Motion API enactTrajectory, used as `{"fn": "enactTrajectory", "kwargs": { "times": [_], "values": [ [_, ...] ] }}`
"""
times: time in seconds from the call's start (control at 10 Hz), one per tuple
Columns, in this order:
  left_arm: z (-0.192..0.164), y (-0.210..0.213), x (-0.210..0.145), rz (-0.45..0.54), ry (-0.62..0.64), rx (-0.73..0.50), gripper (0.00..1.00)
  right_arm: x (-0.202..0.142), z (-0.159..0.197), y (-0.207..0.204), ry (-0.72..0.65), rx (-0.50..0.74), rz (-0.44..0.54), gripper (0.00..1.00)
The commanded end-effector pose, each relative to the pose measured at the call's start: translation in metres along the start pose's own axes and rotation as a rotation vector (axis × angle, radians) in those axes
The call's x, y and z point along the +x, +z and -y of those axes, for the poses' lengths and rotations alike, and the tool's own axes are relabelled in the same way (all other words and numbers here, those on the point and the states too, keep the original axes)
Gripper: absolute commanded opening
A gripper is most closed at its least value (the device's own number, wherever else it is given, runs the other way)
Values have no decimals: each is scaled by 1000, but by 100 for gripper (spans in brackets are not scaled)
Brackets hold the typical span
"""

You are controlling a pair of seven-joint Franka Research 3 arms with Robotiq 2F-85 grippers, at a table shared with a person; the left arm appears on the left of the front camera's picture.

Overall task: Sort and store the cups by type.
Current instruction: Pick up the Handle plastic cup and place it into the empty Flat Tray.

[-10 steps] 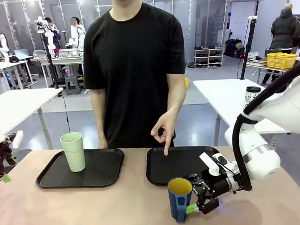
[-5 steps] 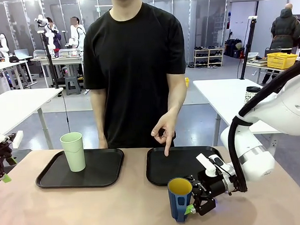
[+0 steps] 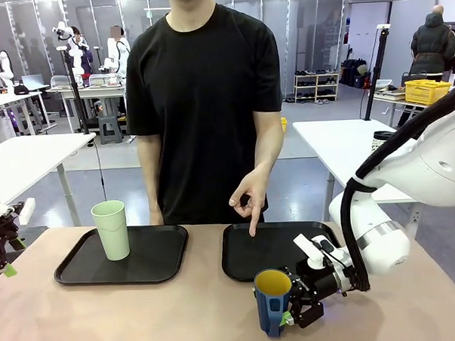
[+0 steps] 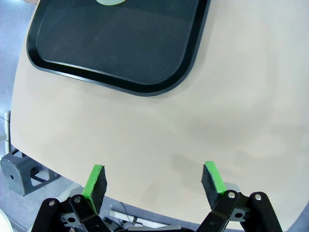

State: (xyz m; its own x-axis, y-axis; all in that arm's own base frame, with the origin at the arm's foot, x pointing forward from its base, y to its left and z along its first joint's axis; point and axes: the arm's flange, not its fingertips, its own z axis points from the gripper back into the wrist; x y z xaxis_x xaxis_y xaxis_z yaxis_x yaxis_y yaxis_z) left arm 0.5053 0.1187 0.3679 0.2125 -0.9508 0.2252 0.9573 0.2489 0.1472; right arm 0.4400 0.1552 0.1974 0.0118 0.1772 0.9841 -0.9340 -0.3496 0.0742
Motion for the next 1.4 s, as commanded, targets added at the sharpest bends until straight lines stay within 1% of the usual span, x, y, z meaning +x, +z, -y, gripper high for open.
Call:
{"fn": "enactTrajectory", "kwargs": {
  "times": [0.0, 0.1, 0.2, 0.3, 0.4, 0.5, 0.7, 0.8, 0.9, 1.1, 1.3],
  "values": [
    [0, 1, -1, 20, -11, 14, 100, -1, 1, 1, 41, 27, 4, 87],
    [0, 1, -1, 20, -11, 14, 100, -2, 1, 2, 37, 27, 1, 74],
    [0, 1, -1, 20, -11, 14, 100, -1, 0, 2, 41, 29, 3, 73],
    [0, 1, -1, 20, -11, 14, 100, -1, 0, 3, 42, 29, 2, 60],
    [0, 1, -1, 20, -11, 14, 100, 0, 0, 3, 21, 24, -7, 60],
    [0, 1, -1, 20, -11, 14, 100, 4, -1, 2, 42, 24, 8, 60],
    [0, 1, -1, 20, -11, 14, 100, 19, -5, 4, 44, -7, 5, 60],
    [0, 1, -1, 20, -11, 14, 100, 31, -6, 7, 64, -13, 36, 60],
    [0, 1, -1, 20, -11, 14, 100, 44, -7, 9, 79, -14, 21, 60],
    [0, 1, -1, 20, -11, 14, 100, 73, -12, 14, 118, -40, 32, 60],
    [0, 1, -1, 20, -11, 14, 100, 91, -17, 15, 128, -52, 13, 60]
  ]
}}
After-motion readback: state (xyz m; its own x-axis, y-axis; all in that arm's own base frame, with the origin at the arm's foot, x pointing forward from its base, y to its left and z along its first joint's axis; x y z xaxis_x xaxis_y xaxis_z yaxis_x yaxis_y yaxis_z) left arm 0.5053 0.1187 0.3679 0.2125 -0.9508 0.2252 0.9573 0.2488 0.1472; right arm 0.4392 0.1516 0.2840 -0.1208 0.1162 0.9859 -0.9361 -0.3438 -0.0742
